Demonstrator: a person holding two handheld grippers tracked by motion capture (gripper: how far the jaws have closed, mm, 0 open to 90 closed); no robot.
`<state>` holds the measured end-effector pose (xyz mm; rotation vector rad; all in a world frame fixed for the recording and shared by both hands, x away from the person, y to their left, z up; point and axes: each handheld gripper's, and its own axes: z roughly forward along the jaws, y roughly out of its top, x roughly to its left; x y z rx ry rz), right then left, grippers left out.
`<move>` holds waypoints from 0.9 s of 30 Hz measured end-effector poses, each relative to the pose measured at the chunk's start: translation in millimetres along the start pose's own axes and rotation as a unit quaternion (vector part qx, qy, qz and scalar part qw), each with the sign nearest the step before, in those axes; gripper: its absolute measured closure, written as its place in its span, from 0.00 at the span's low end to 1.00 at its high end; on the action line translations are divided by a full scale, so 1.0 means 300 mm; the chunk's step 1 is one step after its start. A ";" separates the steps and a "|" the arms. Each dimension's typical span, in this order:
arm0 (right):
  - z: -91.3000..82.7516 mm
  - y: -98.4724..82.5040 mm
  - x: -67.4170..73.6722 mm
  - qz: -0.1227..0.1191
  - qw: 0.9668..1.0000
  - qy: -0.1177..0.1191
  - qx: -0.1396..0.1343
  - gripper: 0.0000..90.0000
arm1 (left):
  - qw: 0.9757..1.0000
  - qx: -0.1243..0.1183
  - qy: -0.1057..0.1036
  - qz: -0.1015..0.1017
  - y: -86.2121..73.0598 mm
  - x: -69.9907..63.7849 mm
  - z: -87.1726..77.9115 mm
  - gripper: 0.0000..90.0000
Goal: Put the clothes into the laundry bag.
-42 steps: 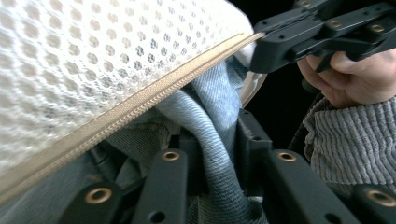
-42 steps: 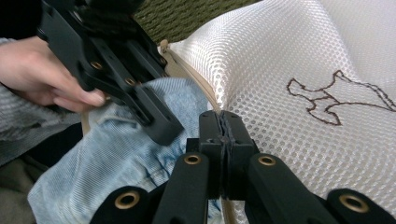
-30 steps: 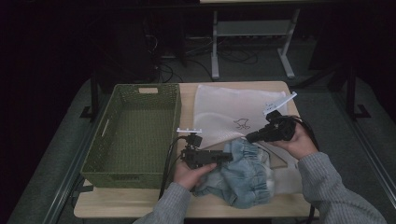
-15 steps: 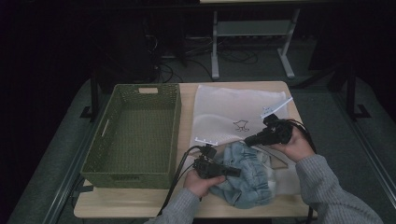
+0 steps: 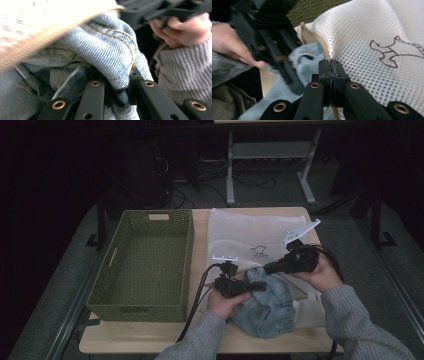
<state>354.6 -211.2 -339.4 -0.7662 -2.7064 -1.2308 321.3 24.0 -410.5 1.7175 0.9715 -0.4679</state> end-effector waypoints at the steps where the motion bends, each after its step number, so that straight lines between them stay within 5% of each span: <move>1: -0.007 0.001 0.002 0.000 1.000 0.000 -0.002 0.98 | 1.000 -0.005 0.009 -0.003 -0.003 0.007 0.003 0.88; 8: 0.057 -0.052 -0.021 0.015 0.999 0.007 0.028 0.98 | 0.999 -0.008 0.015 -0.040 -0.064 0.064 0.005 0.72; 14: 0.085 -0.065 -0.038 0.023 0.999 0.015 0.030 0.97 | 0.999 0.015 0.040 -0.016 -0.079 0.041 -0.060 0.48; 18: 0.083 -0.065 -0.040 0.024 0.999 0.014 0.031 0.97 | 0.998 0.036 0.046 -0.017 -0.105 0.039 -0.095 0.34; 23: 0.087 -0.065 -0.043 0.027 0.999 0.015 0.032 0.98 | 0.997 0.047 0.038 -0.040 -0.128 0.056 -0.083 0.32; 27: 0.105 -0.059 -0.039 0.025 0.999 0.015 0.037 0.98 | 0.997 0.056 0.034 -0.036 -0.130 0.056 -0.032 0.35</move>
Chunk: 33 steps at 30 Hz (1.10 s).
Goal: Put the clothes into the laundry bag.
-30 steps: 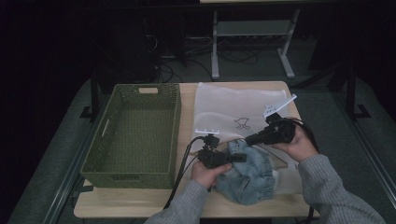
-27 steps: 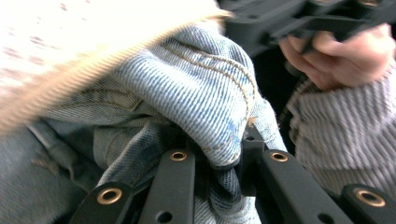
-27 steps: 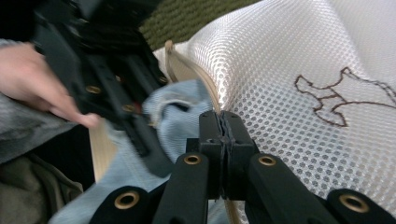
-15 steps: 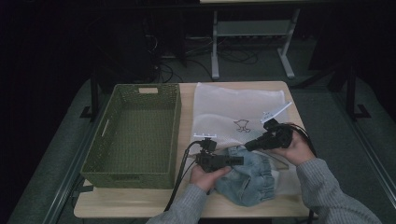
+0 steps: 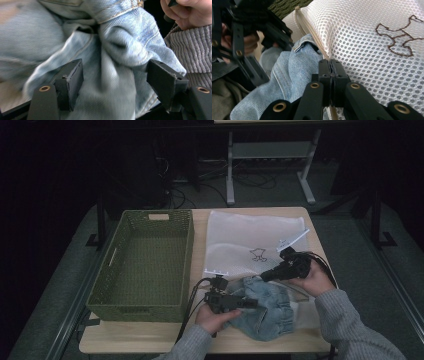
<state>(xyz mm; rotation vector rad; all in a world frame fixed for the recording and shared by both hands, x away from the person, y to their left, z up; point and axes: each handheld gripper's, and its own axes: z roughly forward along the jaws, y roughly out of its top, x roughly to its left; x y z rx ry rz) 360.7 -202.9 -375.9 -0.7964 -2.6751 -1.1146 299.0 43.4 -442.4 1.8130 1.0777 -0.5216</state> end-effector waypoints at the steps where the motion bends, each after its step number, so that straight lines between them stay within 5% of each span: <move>1: 0.005 0.001 0.000 -0.002 1.000 0.000 0.003 0.98 | 1.000 -0.001 0.005 0.005 0.000 -0.001 0.009 0.41; 5: 0.018 0.000 0.000 -0.004 1.000 0.002 0.006 0.98 | 0.998 -0.008 0.041 0.052 -0.004 -0.020 0.043 0.74; 9: 0.019 -0.001 0.001 -0.006 1.000 0.002 0.007 0.98 | 0.998 -0.012 0.040 0.057 -0.007 -0.026 0.063 0.87; 18: 0.002 -0.002 0.008 -0.009 1.000 0.001 -0.006 0.98 | 0.998 -0.041 0.012 0.042 0.011 -0.028 0.041 0.92; 33: -0.073 0.021 0.040 -0.025 0.999 -0.003 -0.033 0.98 | 0.995 -0.097 0.014 0.030 0.064 -0.053 0.022 0.92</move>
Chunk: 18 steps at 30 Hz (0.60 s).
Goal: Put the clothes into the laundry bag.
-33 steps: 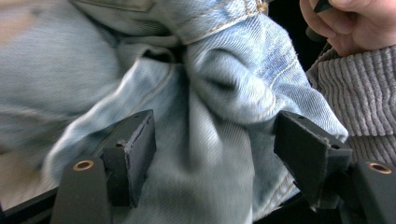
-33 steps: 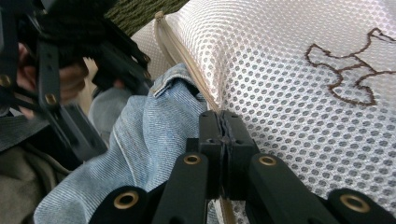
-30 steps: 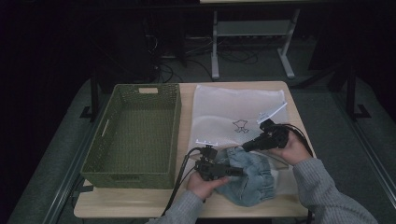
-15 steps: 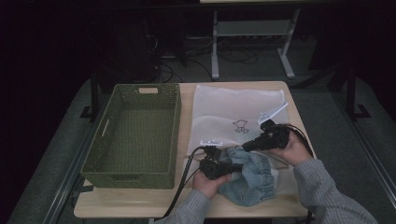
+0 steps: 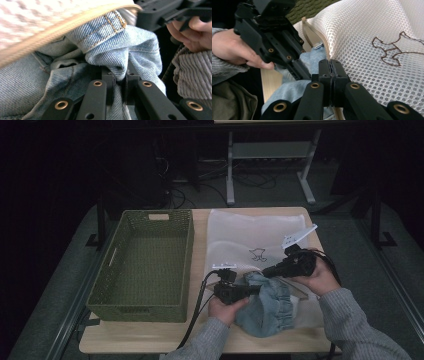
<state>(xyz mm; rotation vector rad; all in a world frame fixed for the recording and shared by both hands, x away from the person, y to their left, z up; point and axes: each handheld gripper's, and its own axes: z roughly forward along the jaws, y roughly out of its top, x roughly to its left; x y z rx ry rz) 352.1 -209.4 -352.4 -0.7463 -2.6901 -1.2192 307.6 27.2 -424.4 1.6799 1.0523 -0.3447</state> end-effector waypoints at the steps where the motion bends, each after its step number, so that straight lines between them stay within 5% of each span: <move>1: -0.006 0.002 0.005 0.000 1.000 0.000 -0.002 0.98 | 1.000 -0.008 -0.002 0.001 0.002 -0.002 -0.004 0.92; 8: -0.035 0.013 0.028 -0.010 1.000 0.003 -0.012 0.98 | 0.999 -0.041 0.015 -0.019 0.017 0.025 -0.002 0.92; 13: 0.012 -0.009 0.016 -0.002 1.000 -0.001 0.017 0.98 | 0.999 -0.027 0.022 -0.026 -0.015 0.043 0.004 0.89; 18: 0.065 -0.051 -0.007 0.013 0.999 0.003 0.038 0.98 | 0.999 0.013 0.028 -0.020 -0.041 0.042 -0.052 0.72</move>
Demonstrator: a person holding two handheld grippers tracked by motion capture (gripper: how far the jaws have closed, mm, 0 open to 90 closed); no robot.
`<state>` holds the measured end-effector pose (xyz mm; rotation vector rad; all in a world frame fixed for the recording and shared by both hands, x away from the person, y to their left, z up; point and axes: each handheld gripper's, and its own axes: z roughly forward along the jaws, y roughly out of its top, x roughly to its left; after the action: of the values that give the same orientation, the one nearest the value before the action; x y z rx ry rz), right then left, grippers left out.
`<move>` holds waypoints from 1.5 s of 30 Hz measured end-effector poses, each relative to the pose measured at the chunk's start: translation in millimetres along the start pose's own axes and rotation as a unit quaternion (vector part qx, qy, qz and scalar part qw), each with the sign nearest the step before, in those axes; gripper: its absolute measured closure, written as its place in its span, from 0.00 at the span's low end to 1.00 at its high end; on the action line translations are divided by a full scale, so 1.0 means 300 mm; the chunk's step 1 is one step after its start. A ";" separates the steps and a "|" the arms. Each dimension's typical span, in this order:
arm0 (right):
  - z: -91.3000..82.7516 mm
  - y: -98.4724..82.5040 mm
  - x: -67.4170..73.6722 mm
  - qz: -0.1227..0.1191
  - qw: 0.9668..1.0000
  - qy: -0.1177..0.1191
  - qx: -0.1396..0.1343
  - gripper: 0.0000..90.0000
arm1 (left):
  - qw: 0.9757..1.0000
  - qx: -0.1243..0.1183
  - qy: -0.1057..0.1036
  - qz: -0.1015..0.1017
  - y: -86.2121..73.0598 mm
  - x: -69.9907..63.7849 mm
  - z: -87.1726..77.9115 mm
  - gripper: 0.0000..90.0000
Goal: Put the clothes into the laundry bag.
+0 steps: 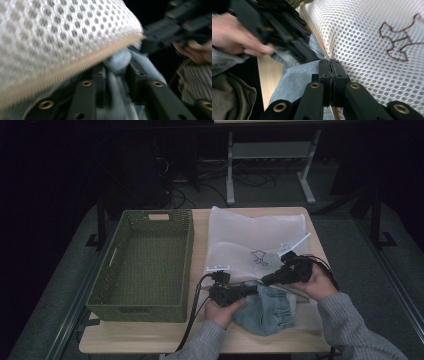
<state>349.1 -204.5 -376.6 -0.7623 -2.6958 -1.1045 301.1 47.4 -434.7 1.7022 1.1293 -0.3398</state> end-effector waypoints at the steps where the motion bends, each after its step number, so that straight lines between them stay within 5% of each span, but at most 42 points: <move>1: 0.004 -0.007 -0.007 0.004 1.000 0.001 0.001 0.98 | 1.000 0.002 0.001 0.009 -0.004 -0.003 -0.020 0.68; 5: 0.003 -0.015 -0.017 0.011 1.000 0.000 0.000 0.98 | 0.999 0.006 0.035 0.037 -0.017 -0.021 -0.105 0.55; 11: 0.006 -0.019 -0.019 0.013 1.000 -0.002 0.002 0.98 | 0.993 0.033 0.098 0.058 -0.061 -0.013 -0.158 0.38; 15: 0.010 -0.024 -0.024 0.014 1.000 0.002 -0.002 0.97 | 0.992 0.074 0.087 0.045 -0.090 0.015 -0.120 0.31; 19: 0.019 -0.025 -0.024 0.013 1.000 0.005 -0.005 0.97 | 0.989 0.102 0.090 0.060 -0.105 0.011 -0.035 0.32; 22: 0.027 -0.024 -0.018 0.010 1.000 0.008 0.001 0.97 | 0.992 0.076 0.081 0.067 -0.107 0.014 -0.012 0.69; 25: 0.026 -0.026 -0.015 0.007 1.000 0.011 0.003 0.98 | 0.996 0.063 0.042 0.050 -0.103 0.029 0.012 0.85; 28: 0.011 -0.026 -0.009 0.004 1.000 0.012 -0.002 0.98 | 0.999 0.026 0.022 0.039 -0.099 0.023 0.020 0.89; 32: -0.042 -0.014 0.022 -0.011 1.000 0.012 -0.011 0.98 | 0.999 -0.016 0.010 0.031 -0.078 0.005 0.017 0.90; 37: -0.098 0.010 0.059 -0.024 0.999 0.010 -0.023 0.98 | 0.996 -0.083 0.009 0.027 -0.016 -0.015 -0.019 0.92; 40: -0.101 0.018 0.061 -0.026 0.999 0.008 -0.025 0.98 | 0.996 -0.079 0.020 0.022 -0.027 0.003 -0.005 0.91; 45: 0.013 -0.014 0.032 -0.011 1.000 0.003 0.026 0.98 | 0.998 -0.058 0.033 0.008 -0.072 0.057 -0.006 0.85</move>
<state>338.9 -200.6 -379.1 -0.7229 -2.7227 -1.0335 292.0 58.5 -458.2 1.6298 1.1609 -0.2065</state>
